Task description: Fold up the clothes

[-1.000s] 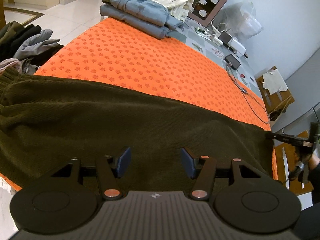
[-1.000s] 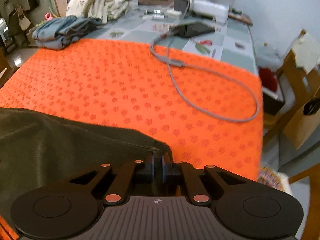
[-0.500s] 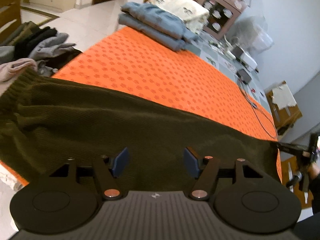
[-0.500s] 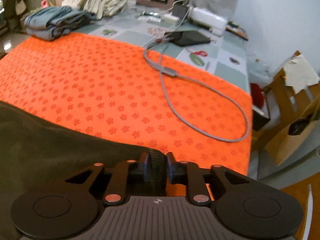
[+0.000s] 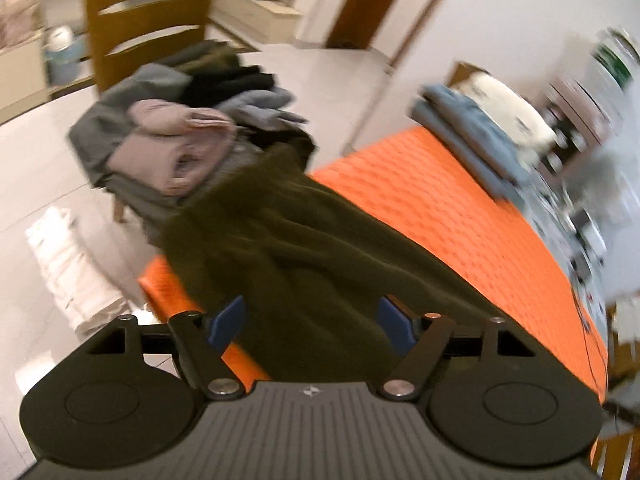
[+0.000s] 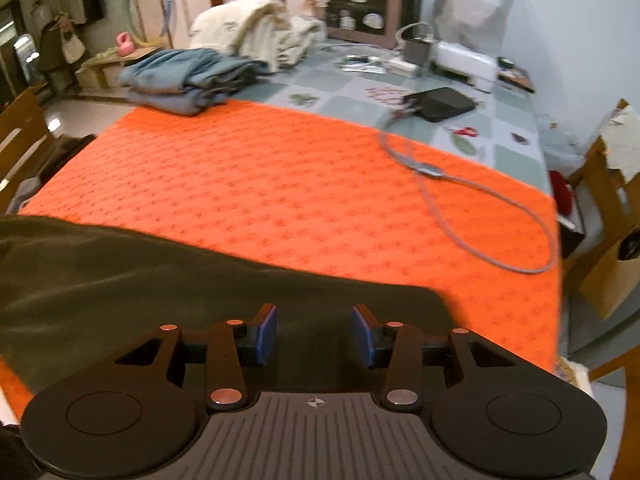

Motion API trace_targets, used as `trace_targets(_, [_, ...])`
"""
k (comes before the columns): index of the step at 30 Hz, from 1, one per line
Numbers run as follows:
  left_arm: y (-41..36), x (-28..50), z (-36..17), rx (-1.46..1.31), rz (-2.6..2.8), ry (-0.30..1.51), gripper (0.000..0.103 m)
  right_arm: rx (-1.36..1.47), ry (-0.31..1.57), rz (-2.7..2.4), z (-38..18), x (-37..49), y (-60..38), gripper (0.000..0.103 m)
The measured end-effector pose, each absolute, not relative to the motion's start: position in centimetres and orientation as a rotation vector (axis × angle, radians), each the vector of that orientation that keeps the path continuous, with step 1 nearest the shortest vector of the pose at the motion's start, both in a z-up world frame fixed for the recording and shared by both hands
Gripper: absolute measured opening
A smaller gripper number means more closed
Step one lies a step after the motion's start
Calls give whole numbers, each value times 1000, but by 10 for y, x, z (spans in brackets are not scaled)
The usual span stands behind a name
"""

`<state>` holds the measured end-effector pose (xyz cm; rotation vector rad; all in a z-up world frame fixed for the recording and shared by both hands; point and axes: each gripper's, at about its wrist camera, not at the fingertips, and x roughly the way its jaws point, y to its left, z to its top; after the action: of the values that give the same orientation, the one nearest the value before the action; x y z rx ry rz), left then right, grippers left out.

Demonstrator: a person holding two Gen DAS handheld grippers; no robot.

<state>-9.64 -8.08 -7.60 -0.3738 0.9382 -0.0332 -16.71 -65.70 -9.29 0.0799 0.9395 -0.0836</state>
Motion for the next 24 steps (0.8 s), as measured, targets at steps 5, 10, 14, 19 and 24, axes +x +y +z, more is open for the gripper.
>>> trace_targets(5, [-39, -96, -84, -436, 54, 918, 82, 82, 958, -64, -94, -165, -624, 45])
trace_targets(10, [-11, -85, -102, -514, 95, 907, 83, 76, 976, -53, -90, -165, -594, 45])
trace_targets(14, [6, -70, -114, -609, 101, 889, 83, 65, 999, -50, -89, -167, -576, 45])
trace_targets(19, [12, -57, -129, -708, 71, 889, 80, 43, 1032, -57, -90, -170, -562, 45])
trace_targets(24, [3, -60, -132, -702, 69, 861, 62, 34, 1041, -64, -88, -173, -558, 45])
